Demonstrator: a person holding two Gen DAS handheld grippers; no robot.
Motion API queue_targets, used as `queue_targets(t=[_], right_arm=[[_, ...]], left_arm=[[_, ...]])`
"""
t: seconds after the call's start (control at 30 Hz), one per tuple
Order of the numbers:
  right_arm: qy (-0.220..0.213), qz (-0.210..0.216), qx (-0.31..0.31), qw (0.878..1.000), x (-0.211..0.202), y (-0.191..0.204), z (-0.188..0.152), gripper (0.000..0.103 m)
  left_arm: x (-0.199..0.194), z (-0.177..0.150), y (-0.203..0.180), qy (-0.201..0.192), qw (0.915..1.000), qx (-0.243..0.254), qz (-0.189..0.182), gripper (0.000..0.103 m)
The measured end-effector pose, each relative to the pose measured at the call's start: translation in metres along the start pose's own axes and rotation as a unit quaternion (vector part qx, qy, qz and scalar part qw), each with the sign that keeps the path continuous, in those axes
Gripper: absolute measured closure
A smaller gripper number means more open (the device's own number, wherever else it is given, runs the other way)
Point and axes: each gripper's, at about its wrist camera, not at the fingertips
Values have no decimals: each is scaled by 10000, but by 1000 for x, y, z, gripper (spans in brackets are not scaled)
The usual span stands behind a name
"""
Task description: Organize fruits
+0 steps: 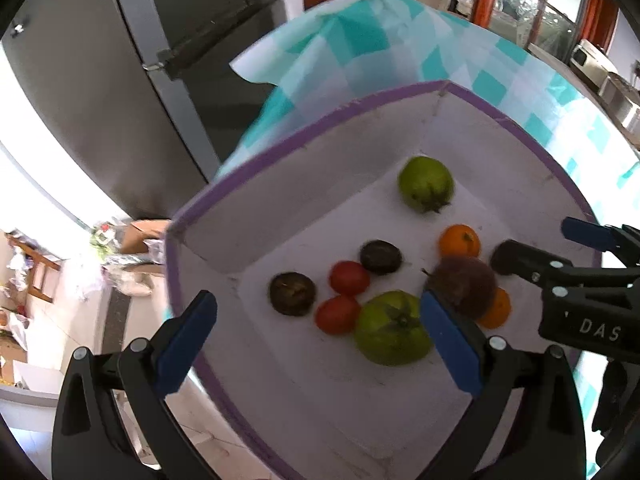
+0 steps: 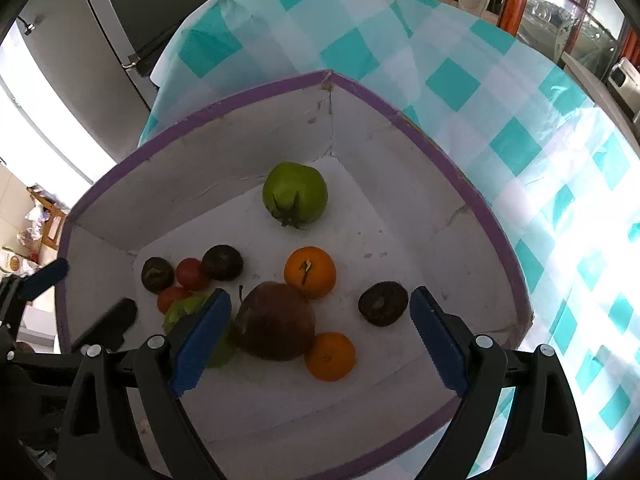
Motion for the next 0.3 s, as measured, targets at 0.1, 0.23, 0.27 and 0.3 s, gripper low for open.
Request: queue_targets(t=[0.1, 0.23, 0.27, 0.3], right_arm=[[-301, -124, 217, 9992, -25, -8, -4, 15], [-1374, -521, 1213, 9817, -95, -62, -50, 15], [-1488, -666, 1413, 9764, -106, -76, -67, 15], [-1553, -851, 1651, 9702, -117, -93, -91, 15]], left_arm=[[-17, 2, 0, -196, 9998, 13, -16, 2], [-75, -7, -31, -1111, 9922, 502, -242, 2], [-87, -13, -41, -1343, 9883, 587, -418, 2], [-98, -19, -52, -1536, 9838, 679, -632, 2]])
Point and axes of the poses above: each gripper's, at about its wrist camera, not at the fingertips, and x roughly the way its jaws point, y to its left, z to its top, and after that the axes turned 8 degrees about -y, right-handed
